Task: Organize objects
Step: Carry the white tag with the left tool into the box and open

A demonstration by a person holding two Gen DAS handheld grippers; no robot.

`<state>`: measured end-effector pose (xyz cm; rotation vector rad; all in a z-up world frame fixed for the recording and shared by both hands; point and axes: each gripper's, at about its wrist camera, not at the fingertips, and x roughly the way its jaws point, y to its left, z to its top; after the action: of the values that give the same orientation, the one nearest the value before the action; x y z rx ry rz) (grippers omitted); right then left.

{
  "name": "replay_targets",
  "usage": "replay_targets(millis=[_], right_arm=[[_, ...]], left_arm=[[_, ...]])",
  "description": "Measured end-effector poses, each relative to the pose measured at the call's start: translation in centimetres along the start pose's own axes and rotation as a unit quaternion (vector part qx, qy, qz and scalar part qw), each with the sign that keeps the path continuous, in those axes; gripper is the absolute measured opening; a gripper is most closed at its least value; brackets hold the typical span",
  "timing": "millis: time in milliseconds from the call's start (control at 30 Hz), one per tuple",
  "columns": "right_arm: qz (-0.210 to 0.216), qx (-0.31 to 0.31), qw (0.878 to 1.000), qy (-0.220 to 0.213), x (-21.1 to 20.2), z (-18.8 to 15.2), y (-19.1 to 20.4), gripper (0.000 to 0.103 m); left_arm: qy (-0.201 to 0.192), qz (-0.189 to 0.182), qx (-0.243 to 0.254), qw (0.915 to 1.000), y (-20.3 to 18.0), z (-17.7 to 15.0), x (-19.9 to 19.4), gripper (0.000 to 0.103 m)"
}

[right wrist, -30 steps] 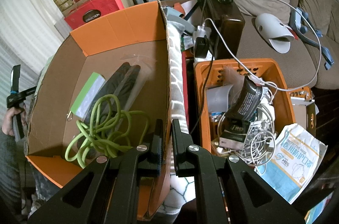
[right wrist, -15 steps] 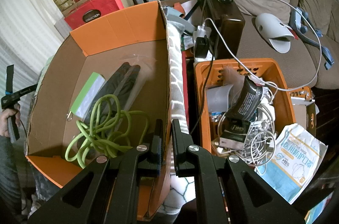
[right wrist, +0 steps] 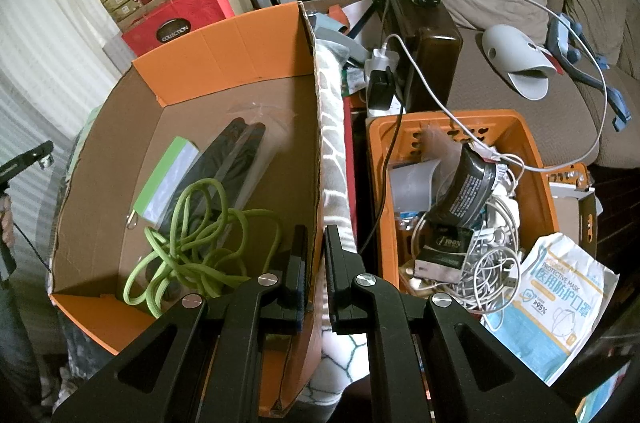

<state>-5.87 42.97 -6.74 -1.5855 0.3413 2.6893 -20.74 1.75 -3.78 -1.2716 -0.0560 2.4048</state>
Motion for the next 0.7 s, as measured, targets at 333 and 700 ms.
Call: replay_targets(millis=[333,700], right_arm=[[-0.001,0.000,1.000,0.000,0.0,-0.1,0.0,0.007],[0.000,0.001,1.000,0.000,0.0,-0.1,0.0,0.007]], left_arm=[[-0.001,-0.072,0.054,0.9959,-7.8,-0.3,-1.0,0.003],[0.025,-0.105,0.094,0.9897,-13.6,-2.4,0.8,0.003]])
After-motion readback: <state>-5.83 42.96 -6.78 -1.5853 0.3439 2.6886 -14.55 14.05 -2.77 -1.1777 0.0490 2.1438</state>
